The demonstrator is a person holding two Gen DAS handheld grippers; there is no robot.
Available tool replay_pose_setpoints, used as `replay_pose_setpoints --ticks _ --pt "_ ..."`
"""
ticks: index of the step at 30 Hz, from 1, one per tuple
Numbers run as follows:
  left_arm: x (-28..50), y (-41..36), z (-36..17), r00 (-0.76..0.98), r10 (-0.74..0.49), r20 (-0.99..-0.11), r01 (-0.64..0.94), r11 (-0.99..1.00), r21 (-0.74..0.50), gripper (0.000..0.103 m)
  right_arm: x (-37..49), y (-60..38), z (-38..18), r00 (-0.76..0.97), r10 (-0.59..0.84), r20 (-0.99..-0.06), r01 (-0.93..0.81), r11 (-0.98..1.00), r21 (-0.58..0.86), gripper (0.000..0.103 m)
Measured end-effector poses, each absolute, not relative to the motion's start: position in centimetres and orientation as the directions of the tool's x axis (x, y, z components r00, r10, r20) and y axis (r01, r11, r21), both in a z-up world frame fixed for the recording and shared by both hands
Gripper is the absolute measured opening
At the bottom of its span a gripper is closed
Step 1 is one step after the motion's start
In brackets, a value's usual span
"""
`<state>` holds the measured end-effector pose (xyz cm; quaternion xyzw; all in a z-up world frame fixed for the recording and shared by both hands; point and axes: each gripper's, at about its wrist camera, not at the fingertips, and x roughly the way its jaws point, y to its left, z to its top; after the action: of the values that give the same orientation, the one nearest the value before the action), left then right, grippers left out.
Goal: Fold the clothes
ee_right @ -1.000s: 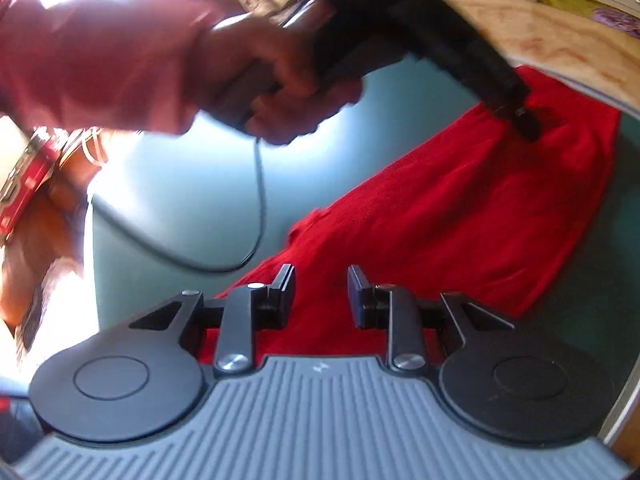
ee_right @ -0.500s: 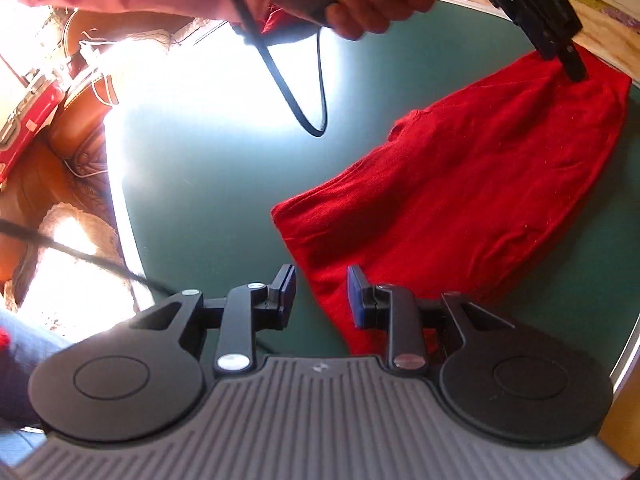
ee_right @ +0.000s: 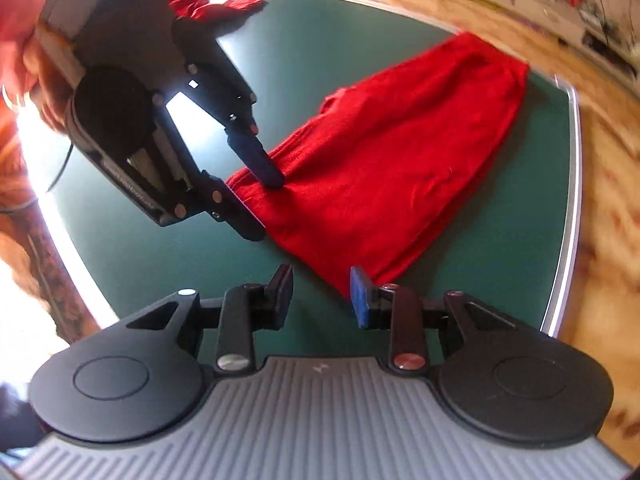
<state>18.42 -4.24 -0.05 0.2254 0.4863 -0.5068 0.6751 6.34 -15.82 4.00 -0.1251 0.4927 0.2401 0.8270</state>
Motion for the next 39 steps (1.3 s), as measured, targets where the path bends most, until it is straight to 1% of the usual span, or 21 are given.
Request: replay_pose_setpoints --ticks 4,6,8,11,12,13,17,20,22,23,25,26,27,29,30,31,33,36,38,39 --pt "17.9 -4.2 0.7 0.020 -0.456 -0.890 0.931 0.333 -0.149 0.046 6.7 -13.0 2.2 0.426 0.235 -0.873 -0.633 0.768 -0.102 0.037" --pt "17.6 -4.3 0.6 0.026 -0.449 -0.893 0.944 0.306 -0.127 0.049 6.5 -12.6 1.6 0.430 0.222 -0.875 -0.698 0.696 -0.166 0.037" --pt "17.4 -4.5 0.4 0.032 -0.444 -0.896 0.952 0.288 -0.108 0.051 6.1 -12.1 0.6 0.449 0.192 -0.873 -0.743 0.623 -0.245 0.037" --pt "17.3 -4.9 0.2 0.053 -0.439 -0.897 0.954 0.288 -0.085 0.052 6.0 -11.8 0.1 0.453 0.171 -0.875 -0.776 0.559 -0.293 0.035" --pt "17.2 -5.1 0.1 0.060 -0.438 -0.897 0.955 0.287 -0.076 0.054 5.7 -11.6 0.0 0.447 0.181 -0.876 -0.785 0.548 -0.287 0.030" --pt "17.0 -5.3 0.1 0.067 -0.436 -0.898 0.955 0.287 -0.068 0.054 5.9 -11.5 0.2 0.439 0.187 -0.879 -0.789 0.548 -0.278 0.016" --pt "16.6 -5.9 -0.1 0.105 -0.423 -0.900 0.960 0.278 -0.018 0.056 7.2 -12.4 2.2 0.418 0.233 -0.878 -0.764 0.614 -0.200 0.011" --pt "16.8 -6.2 -0.2 0.142 -0.414 -0.899 0.957 0.290 0.018 0.056 8.2 -13.7 4.1 0.393 0.281 -0.876 -0.731 0.673 -0.113 0.010" --pt "17.3 -6.3 -0.1 0.161 -0.415 -0.896 0.952 0.304 0.031 0.041 9.0 -14.5 5.1 0.382 0.306 -0.872 -0.715 0.696 -0.068 0.010" --pt "17.5 -6.3 0.0 0.165 -0.416 -0.894 0.951 0.307 0.033 0.022 9.4 -14.9 5.4 0.378 0.315 -0.871 -0.709 0.703 -0.053 0.010" --pt "18.2 -6.2 0.3 0.156 -0.429 -0.890 0.950 0.310 0.017 0.017 9.8 -15.2 5.6 0.369 0.318 -0.874 -0.699 0.714 -0.036 0.010" --pt "18.5 -6.2 0.6 0.147 -0.434 -0.889 0.951 0.310 0.005 0.016 10.0 -15.4 5.7 0.365 0.319 -0.875 -0.694 0.720 -0.027 0.013" --pt "18.8 -6.1 0.9 0.136 -0.438 -0.888 0.951 0.310 -0.007 0.016 10.0 -15.4 5.7 0.383 0.299 -0.874 -0.688 0.724 -0.053 0.017" --pt "19.4 -6.0 1.5 0.118 -0.447 -0.887 0.951 0.308 -0.029 0.015 9.6 -15.2 5.5 0.423 0.276 -0.863 -0.690 0.715 -0.109 0.048" --pt "19.7 -6.0 1.7 0.113 -0.449 -0.886 0.951 0.307 -0.034 0.015 9.2 -15.1 5.5 0.437 0.280 -0.855 -0.699 0.704 -0.127 0.053" --pt "19.9 -6.0 2.0 0.105 -0.451 -0.886 0.951 0.307 -0.044 0.015 8.8 -15.0 5.4 0.442 0.293 -0.848 -0.712 0.689 -0.133 0.055" --pt "20.2 -5.9 2.5 0.087 -0.458 -0.885 0.950 0.306 -0.065 0.015 8.2 -14.4 4.8 0.442 0.296 -0.847 -0.737 0.657 -0.155 0.055" --pt "20.4 -5.9 2.9 0.082 -0.455 -0.887 0.955 0.289 -0.060 0.015 7.6 -13.7 4.0 0.488 0.274 -0.828 -0.757 0.605 -0.246 0.055" --pt "20.4 -5.9 3.1 0.067 -0.451 -0.890 0.960 0.274 -0.066 0.015 7.8 -13.9 3.8 0.483 0.277 -0.831 -0.770 0.586 -0.253 0.055" --pt "20.3 -5.9 3.2 0.062 -0.448 -0.892 0.962 0.266 -0.067 0.015 8.0 -14.1 3.9 0.469 0.285 -0.836 -0.777 0.583 -0.238 0.052"
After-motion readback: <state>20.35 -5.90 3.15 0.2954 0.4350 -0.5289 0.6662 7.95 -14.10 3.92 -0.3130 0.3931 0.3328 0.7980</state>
